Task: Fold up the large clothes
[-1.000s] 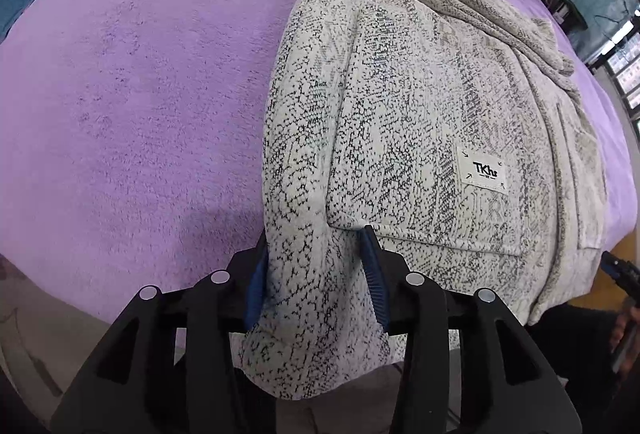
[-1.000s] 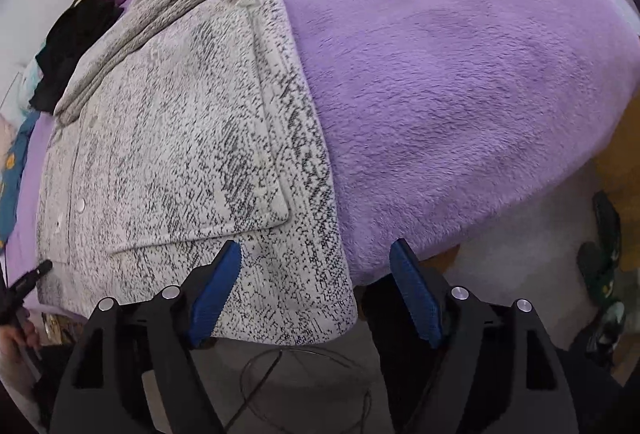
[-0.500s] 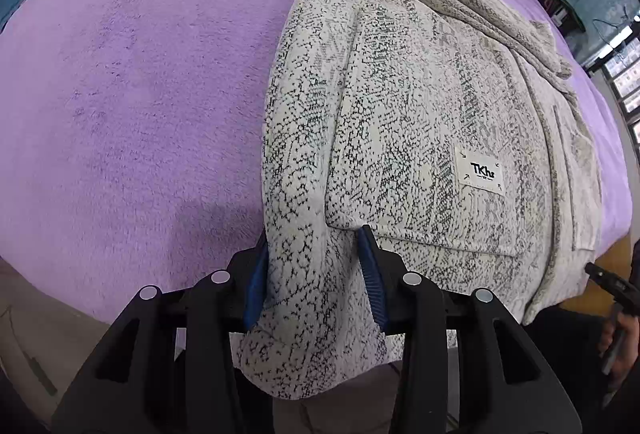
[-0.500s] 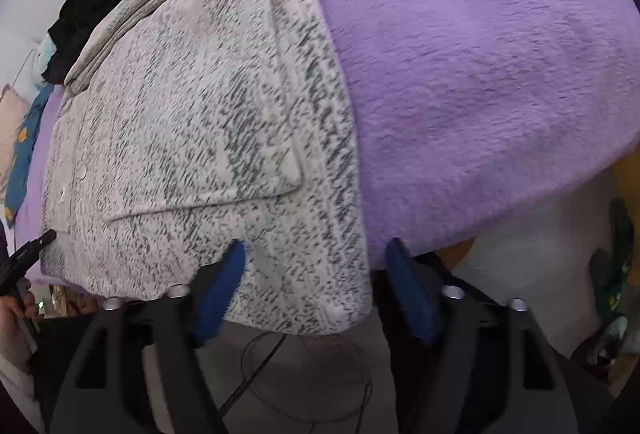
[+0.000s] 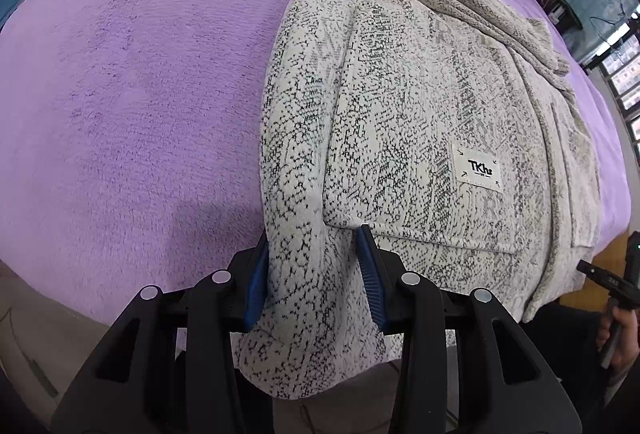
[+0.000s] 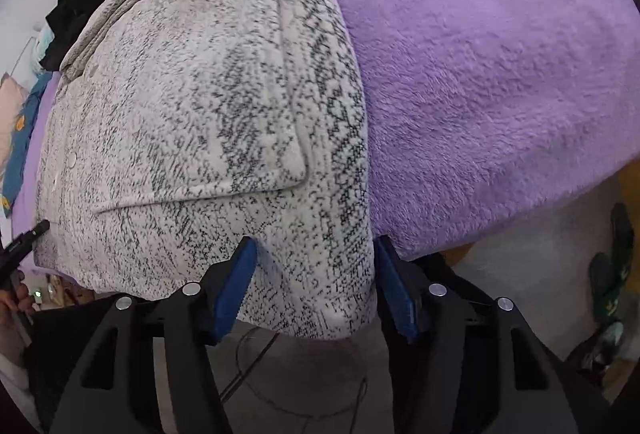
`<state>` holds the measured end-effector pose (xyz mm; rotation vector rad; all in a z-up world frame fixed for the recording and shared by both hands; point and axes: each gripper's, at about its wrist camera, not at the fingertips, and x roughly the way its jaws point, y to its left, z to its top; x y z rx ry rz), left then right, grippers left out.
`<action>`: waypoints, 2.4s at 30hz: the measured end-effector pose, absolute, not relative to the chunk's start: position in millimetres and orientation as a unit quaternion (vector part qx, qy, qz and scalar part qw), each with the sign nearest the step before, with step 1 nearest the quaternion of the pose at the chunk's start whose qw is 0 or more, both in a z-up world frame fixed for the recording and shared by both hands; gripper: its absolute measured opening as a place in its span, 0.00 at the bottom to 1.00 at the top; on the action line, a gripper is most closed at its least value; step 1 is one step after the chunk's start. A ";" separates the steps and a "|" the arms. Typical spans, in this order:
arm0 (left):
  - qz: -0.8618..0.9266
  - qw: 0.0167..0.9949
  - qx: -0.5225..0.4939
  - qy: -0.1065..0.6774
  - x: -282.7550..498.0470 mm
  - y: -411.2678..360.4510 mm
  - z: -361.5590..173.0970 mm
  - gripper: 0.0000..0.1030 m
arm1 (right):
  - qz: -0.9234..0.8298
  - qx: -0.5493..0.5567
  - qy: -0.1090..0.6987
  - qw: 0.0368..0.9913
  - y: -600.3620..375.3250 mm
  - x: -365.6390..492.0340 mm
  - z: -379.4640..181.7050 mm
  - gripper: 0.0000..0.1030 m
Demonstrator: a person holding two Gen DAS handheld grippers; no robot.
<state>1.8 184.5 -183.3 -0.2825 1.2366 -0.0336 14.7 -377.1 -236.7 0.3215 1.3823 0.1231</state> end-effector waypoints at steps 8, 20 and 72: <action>-0.019 0.805 -0.131 0.579 2.1 183.9 -184.1 0.37 | 0.070 0.161 0.630 0.756 -377.7 15.9 -237.5 0.42; -0.033 0.805 -0.132 0.577 1.6 181.5 -185.0 0.22 | 0.090 0.158 0.624 0.759 -358.4 16.9 -218.3 0.14; -0.104 0.796 -0.256 0.539 31.8 185.9 -49.8 0.13 | 0.248 0.180 0.507 0.806 -361.1 27.2 -47.1 0.12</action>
